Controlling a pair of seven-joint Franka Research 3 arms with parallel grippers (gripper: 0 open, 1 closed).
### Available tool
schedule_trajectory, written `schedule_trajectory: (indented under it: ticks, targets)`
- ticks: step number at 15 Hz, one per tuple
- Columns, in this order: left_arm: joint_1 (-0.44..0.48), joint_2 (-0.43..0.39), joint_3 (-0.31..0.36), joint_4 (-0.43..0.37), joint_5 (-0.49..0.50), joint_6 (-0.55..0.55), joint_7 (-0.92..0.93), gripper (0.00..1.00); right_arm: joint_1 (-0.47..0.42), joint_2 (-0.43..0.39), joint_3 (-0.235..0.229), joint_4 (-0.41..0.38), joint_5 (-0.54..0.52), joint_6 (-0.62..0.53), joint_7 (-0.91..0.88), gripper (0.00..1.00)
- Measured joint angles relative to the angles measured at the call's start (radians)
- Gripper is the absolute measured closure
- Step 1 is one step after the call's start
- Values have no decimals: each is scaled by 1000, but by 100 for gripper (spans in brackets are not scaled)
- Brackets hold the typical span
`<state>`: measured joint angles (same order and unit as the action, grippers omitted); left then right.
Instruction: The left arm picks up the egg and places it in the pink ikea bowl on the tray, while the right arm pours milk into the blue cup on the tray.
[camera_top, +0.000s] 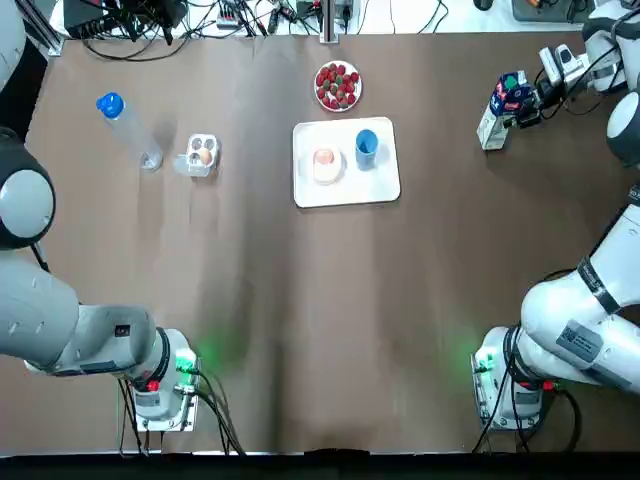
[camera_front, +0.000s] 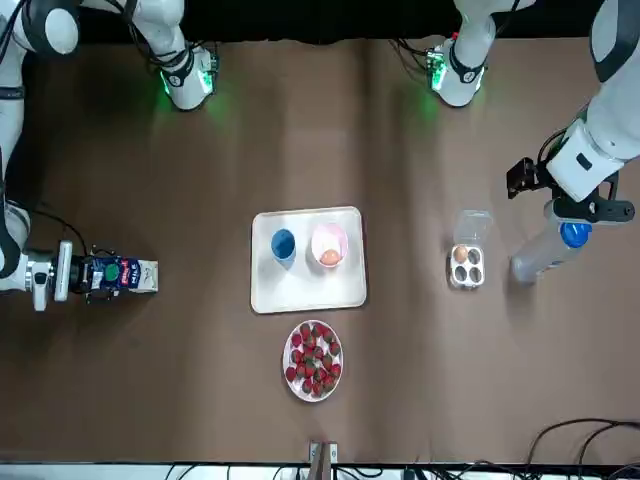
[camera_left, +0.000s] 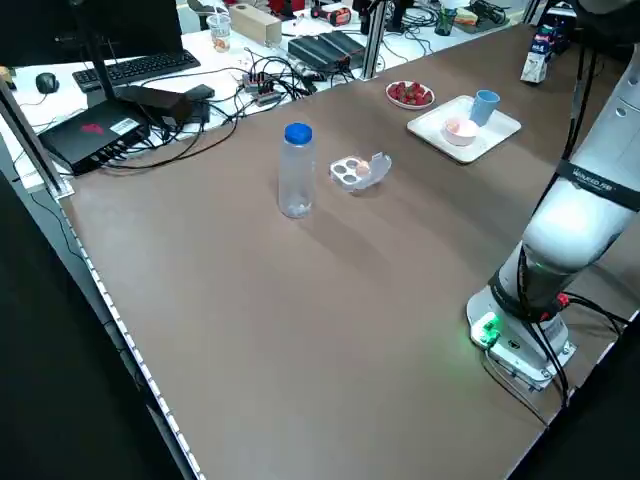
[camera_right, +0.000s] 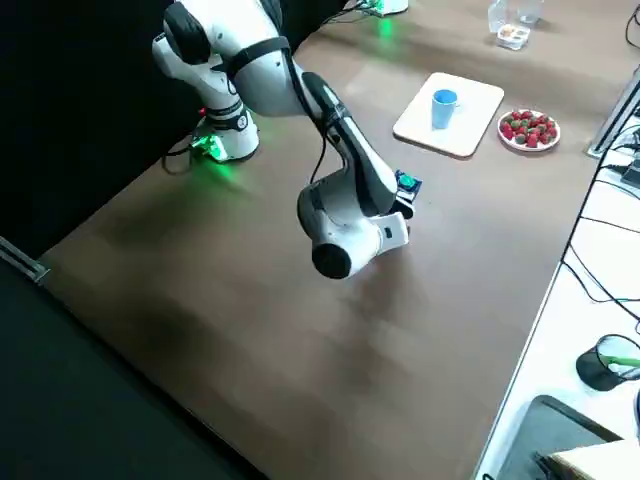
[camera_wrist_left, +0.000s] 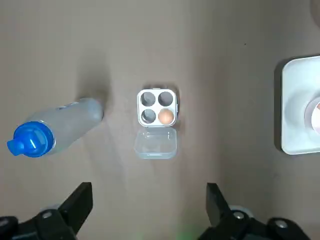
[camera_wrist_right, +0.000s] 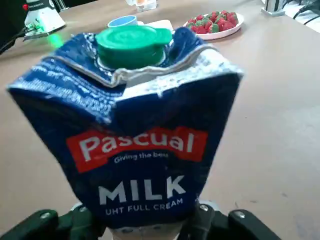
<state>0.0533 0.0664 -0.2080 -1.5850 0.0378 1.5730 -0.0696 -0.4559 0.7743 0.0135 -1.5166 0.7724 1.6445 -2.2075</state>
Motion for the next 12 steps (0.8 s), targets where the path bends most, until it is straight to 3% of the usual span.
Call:
schedule_trajectory:
  ticks: [6, 8, 10, 12]
  targets:
    - [-6, 0, -2, 3, 0, 0, 0, 0, -9, 11, 0, -8, 11, 34, -88, 31]
    - [-10, 0, -3, 3, 0, 0, 0, 0, -12, 11, 0, -13, 11, 35, -98, 19]
    - [-9, 0, -3, 3, 0, 0, 0, 0, -15, 11, 0, -16, 11, 35, -102, 14]
    - [-6, 0, -2, 3, 0, 0, 0, 0, -18, 11, 0, -20, 11, 35, -105, 1]
